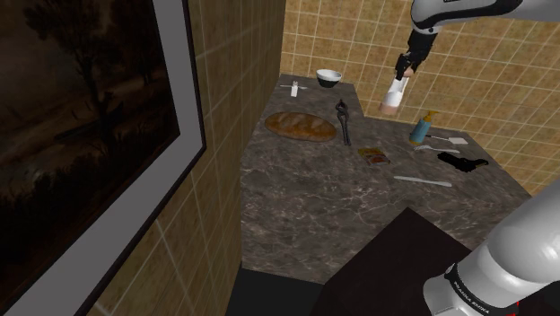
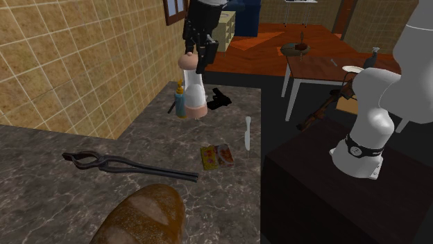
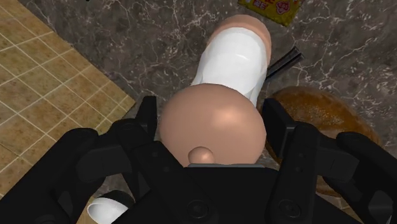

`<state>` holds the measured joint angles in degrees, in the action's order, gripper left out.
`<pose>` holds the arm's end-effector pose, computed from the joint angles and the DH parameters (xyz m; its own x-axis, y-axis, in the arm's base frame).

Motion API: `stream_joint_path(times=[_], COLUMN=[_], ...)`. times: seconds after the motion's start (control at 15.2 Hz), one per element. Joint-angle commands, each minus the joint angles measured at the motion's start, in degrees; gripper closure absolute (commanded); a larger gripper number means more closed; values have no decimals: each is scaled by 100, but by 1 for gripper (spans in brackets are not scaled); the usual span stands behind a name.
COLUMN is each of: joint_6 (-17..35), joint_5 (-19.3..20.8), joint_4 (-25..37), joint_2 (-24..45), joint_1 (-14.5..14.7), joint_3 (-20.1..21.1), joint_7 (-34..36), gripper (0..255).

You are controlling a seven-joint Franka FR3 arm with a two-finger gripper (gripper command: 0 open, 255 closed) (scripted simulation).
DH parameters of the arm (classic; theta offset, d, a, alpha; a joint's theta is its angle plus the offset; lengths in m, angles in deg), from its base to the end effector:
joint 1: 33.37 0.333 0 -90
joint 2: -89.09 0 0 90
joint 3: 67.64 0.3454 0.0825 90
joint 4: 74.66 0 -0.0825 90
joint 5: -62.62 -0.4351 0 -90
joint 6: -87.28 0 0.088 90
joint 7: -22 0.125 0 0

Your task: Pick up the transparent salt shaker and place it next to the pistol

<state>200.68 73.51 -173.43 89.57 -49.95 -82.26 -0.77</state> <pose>0.5435 -0.3461 0.5911 0.9867 -0.0720 0.1460 -0.1092 -0.9578 0.2658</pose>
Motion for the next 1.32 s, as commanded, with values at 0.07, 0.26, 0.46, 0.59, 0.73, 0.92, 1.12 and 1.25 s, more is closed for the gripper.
stream_joint_path(times=[0.07, 0.26, 0.46, 0.59, 0.73, 0.92, 1.12, 1.25], joint_6=[208, 394, 554, 643, 715, 787, 811, 798], joint_5=[-128, -297, -505, -666, -842, -1131, -1438, -1645], joint_4=[-54, -14, 92, 202, 343, 616, 971, 1257], joint_2=[77, 249, 475, 656, 858, 1203, 1595, 1881], joint_1=[-210, -420, -647, -810, -987, -1276, -1600, -1835], joint_3=[-201, -392, -565, -666, -753, -854, -916, -935], joint_7=[-424, -848, -1287, -1586, -1889, -2343, -2785, -3066], gripper=[255, 255, 255, 255, 255, 255, 255, 255])
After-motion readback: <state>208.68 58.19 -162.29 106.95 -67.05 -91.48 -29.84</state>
